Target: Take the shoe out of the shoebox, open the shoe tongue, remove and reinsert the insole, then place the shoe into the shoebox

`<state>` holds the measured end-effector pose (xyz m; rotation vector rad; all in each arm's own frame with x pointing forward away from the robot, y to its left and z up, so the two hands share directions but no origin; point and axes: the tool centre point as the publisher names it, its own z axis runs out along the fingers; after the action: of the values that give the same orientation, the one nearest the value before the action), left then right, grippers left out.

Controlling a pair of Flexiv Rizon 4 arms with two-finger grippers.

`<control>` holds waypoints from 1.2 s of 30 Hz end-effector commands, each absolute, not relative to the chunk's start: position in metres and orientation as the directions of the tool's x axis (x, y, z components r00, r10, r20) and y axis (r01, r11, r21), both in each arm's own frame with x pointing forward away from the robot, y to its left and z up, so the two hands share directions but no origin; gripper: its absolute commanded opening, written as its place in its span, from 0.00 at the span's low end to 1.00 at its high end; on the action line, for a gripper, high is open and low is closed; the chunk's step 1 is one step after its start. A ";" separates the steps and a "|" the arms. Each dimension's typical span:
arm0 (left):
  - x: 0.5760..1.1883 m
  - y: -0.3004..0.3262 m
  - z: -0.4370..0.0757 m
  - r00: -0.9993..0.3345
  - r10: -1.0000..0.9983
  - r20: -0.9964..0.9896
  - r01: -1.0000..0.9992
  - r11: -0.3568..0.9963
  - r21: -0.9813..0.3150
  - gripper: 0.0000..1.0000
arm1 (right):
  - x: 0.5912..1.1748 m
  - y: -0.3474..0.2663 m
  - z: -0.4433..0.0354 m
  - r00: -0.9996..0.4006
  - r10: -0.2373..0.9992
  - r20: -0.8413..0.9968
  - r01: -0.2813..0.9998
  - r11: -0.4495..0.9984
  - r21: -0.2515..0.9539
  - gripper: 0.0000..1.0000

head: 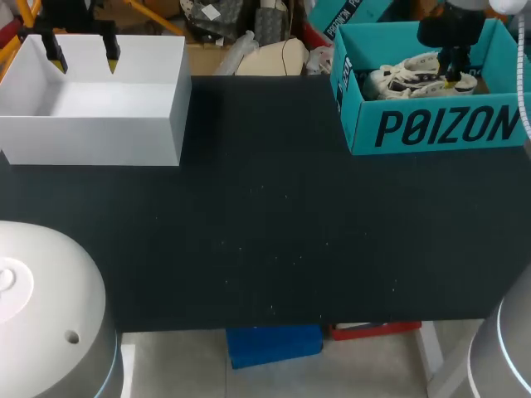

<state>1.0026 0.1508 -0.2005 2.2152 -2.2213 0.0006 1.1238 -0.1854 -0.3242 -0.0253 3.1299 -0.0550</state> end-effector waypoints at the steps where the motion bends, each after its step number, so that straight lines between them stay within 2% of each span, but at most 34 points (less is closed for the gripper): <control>1: 1.002 0.150 -0.200 -0.001 -1.000 0.001 -1.000 0.001 0.004 1.00 | 1.132 -0.183 -0.343 -1.000 -0.009 -0.007 -0.008 0.999 -0.031 0.48; 18: 1.002 0.150 -0.200 -0.001 -1.000 0.001 -1.000 0.001 0.004 1.00 | 1.139 -0.178 -0.393 -1.000 0.012 0.018 0.012 1.000 -0.019 0.45; 36: 1.002 0.150 -0.200 -0.001 -1.000 0.001 -1.000 0.001 0.004 1.00 | 1.140 -0.177 -0.411 -0.999 0.000 0.048 -0.002 1.000 -0.028 0.39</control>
<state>1.0026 0.1508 -0.2006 2.2151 -2.2214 0.0006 1.1343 -0.1783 -0.4064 -0.0042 3.1786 -0.0397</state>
